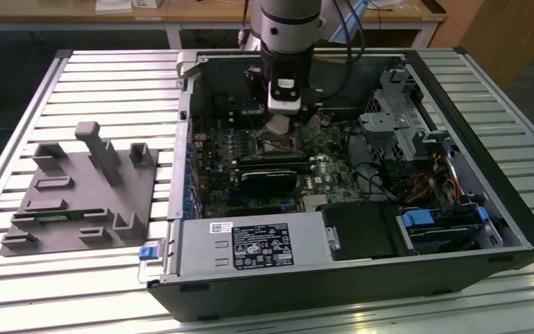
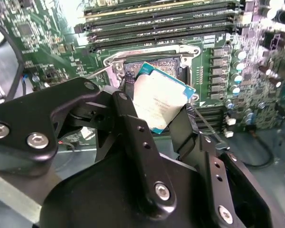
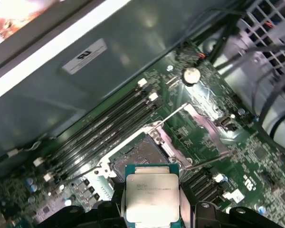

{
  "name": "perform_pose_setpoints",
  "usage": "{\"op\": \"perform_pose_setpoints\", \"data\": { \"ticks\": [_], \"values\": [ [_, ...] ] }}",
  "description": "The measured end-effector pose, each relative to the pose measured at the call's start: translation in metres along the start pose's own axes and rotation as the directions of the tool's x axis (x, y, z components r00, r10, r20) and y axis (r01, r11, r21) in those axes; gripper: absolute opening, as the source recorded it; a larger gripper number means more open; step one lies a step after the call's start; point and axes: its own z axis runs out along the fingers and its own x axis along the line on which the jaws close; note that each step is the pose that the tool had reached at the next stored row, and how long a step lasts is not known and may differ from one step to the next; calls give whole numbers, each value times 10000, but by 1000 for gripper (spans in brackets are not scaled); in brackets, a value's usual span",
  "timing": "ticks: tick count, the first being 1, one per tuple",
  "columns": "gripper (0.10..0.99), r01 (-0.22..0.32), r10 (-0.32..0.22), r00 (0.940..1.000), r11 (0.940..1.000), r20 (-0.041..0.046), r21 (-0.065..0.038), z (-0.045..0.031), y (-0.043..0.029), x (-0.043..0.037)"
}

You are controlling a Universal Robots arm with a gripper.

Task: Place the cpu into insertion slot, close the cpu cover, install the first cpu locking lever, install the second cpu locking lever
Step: 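Place the cpu into insertion slot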

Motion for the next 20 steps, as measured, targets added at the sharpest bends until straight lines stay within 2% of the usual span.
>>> {"op": "perform_pose_setpoints", "data": {
  "ticks": [5, 10, 14, 20],
  "values": [
    [537, -845, 845, 9964, 9964, 71, -18, 2, 0, 0],
    [537, -1702, 1703, 9853, 9854, 142, -42, 6, -1, 0],
    [537, -2352, 2353, 9717, 9719, 198, -63, 9, -1, 0],
    [537, -3265, 3267, 9447, 9451, 272, -100, 17, -1, 0]
  ]
}}
